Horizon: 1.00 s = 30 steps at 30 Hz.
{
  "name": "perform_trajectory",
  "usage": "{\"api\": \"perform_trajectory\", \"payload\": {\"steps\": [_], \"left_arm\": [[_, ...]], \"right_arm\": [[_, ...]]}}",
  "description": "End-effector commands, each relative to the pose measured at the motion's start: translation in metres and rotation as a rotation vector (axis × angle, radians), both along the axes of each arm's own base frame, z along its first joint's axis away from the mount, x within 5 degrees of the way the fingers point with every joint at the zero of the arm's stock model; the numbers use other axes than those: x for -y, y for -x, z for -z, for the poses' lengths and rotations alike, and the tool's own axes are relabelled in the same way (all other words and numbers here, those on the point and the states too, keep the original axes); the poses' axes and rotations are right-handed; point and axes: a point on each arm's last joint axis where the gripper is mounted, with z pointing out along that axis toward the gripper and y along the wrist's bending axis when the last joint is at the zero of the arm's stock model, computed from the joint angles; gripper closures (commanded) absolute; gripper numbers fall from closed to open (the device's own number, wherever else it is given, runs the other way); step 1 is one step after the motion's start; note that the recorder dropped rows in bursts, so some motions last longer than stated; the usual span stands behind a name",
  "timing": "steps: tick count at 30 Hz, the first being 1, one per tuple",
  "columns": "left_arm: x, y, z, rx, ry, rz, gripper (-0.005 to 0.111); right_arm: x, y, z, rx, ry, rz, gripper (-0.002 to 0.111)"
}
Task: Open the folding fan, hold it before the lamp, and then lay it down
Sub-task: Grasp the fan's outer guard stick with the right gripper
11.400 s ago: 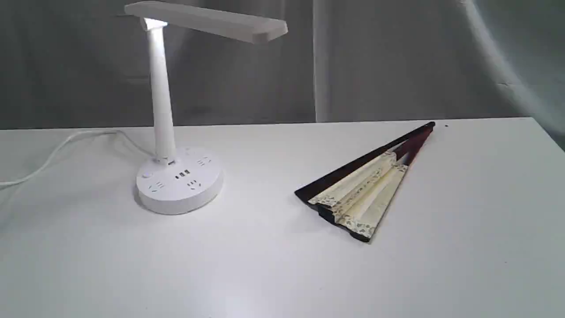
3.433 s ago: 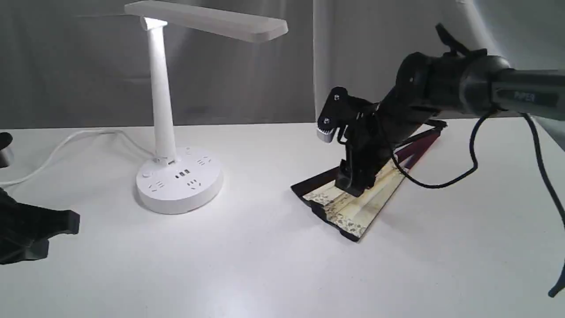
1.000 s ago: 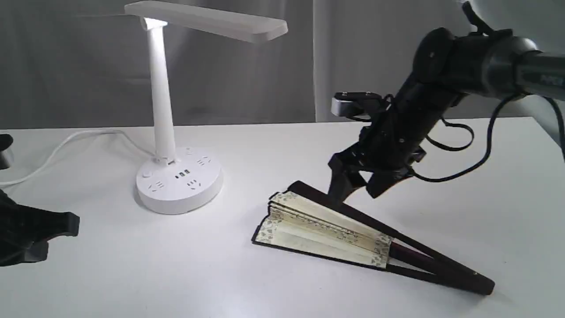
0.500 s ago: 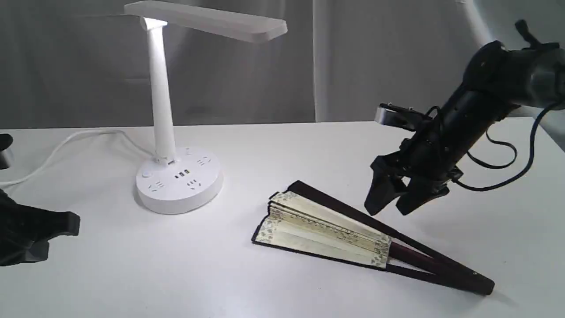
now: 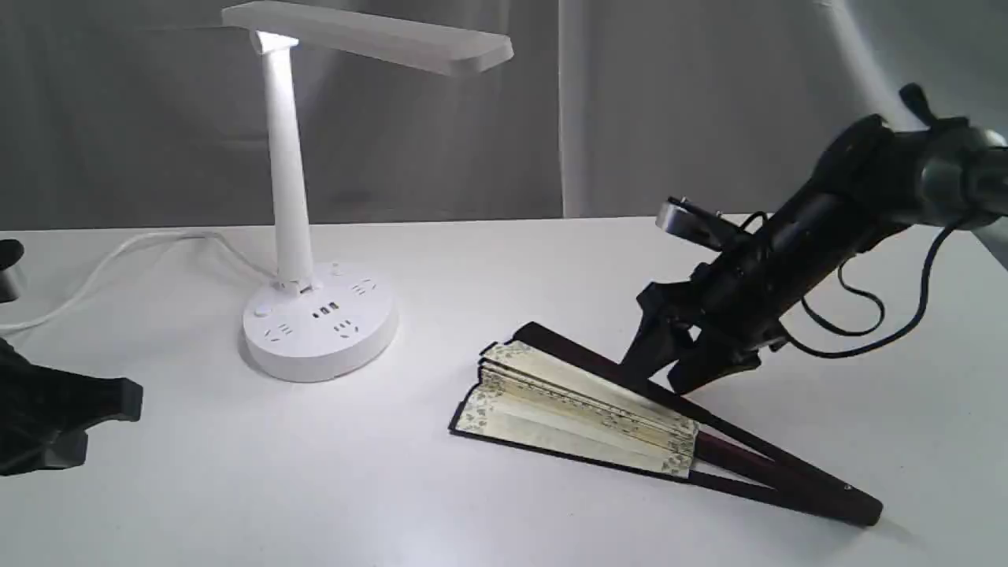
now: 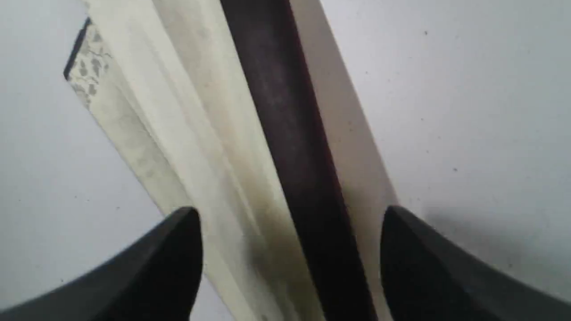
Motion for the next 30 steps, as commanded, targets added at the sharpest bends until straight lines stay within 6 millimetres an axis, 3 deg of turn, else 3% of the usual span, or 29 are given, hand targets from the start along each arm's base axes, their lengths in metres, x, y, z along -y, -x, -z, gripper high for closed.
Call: {"api": "perform_trajectory", "payload": {"steps": [1,9,16,23,26,30], "left_arm": [[0.002,-0.001,-0.001,0.0,0.007,0.001,0.107],[0.002,-0.001,-0.001,0.0,0.007,0.001,0.107],[0.002,-0.002,-0.002,0.007,0.007,0.0,0.107],[0.002,-0.002,-0.002,0.007,0.007,0.0,0.107],[0.002,-0.002,-0.002,0.007,0.007,0.0,0.107],[0.002,-0.002,-0.002,0.007,0.007,0.0,0.107]], "right_arm": [[0.003,-0.001,0.008,-0.002,-0.007,-0.005,0.051],[0.003,-0.001,0.021,-0.014,-0.013,-0.023,0.051],[-0.003,0.003,0.035,-0.074,-0.091,-0.052,0.059],[-0.007,0.001,0.037,-0.083,-0.154,-0.012,0.064],[-0.008,0.0,0.037,-0.078,-0.167,0.002,0.069],[-0.009,0.0,0.036,-0.078,-0.178,0.009,0.084]]}}
